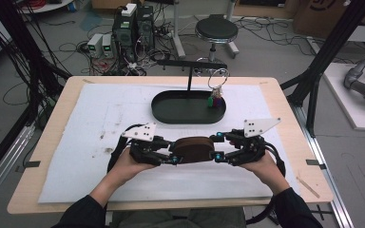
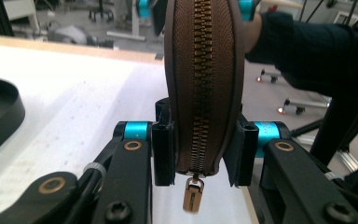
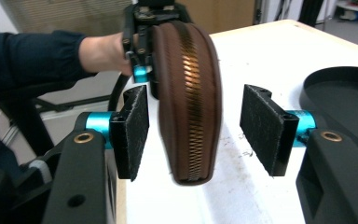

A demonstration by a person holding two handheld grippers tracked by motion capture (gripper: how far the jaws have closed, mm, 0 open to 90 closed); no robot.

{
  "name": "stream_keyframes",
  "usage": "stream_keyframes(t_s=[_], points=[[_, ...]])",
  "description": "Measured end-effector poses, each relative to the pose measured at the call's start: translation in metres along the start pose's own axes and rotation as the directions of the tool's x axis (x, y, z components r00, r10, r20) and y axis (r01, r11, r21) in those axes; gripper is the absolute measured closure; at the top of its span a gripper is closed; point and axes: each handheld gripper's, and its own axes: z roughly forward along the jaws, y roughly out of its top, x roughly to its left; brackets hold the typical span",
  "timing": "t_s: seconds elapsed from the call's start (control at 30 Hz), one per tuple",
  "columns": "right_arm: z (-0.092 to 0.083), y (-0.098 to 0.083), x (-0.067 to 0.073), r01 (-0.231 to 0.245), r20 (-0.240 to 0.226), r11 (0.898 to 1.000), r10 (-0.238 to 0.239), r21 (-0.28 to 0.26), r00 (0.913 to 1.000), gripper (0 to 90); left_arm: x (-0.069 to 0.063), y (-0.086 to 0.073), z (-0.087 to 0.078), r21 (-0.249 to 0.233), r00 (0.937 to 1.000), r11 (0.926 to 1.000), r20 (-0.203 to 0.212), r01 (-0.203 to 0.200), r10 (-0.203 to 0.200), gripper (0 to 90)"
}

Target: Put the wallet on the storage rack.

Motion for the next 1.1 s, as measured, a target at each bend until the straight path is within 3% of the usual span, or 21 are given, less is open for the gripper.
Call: stream_keyframes(t_s=[0.23,0.3,0.37,0.4,0.47,0.53,0.63,0.73,1.1], points=[[0.006,-0.002,0.001,0.012,-0.015,0.999,-0.011,0.038,0.9998,44.4,-0.001,0.0,0.003,0.062,0.9999,0.998,0.011,-0.011,0.011,67.8],[0.008,-0.003,0.001,0.016,-0.016,0.999,-0.016,0.044,0.9997,51.0,-0.001,0.0,0.004,0.071,0.9999,0.9974,0.012,-0.011,0.01,67.8],[0.01,-0.005,0.001,0.028,-0.035,0.998,-0.027,0.052,0.999,64.4,-0.002,0.0,0.005,0.071,0.9997,0.9972,0.01,-0.023,0.023,67.6],[0.01,-0.006,0.001,0.035,-0.035,0.998,-0.033,0.044,0.9988,64.9,-0.002,0.001,0.004,0.068,0.9996,0.9973,0.01,-0.026,0.025,67.5],[0.009,-0.008,0.0,0.03,-0.041,0.999,-0.029,0.029,0.9988,67.0,-0.003,0.001,0.004,0.046,0.9995,0.9985,0.009,-0.03,0.029,66.7],[0.007,-0.01,-0.001,0.028,-0.043,1.0,-0.028,-0.003,0.9987,67.7,-0.003,0.002,0.002,-0.007,0.9994,0.9994,-0.004,-0.035,0.035,63.5],[0.005,-0.012,-0.001,0.023,-0.02,0.999,-0.023,-0.031,0.9995,68.2,-0.002,0.001,-0.001,-0.09,0.9997,0.9957,-0.014,-0.022,0.021,55.9],[0.005,-0.014,-0.001,0.016,-0.015,0.999,-0.017,-0.05,0.9998,68.1,-0.002,0.001,-0.002,-0.123,0.9994,0.9921,-0.029,-0.023,0.02,54.0],[0.008,-0.014,-0.001,0.012,-0.026,0.999,-0.014,-0.053,0.9996,66.0,0.0,0.001,-0.002,-0.136,0.9998,0.9906,-0.012,-0.017,0.015,66.3]])
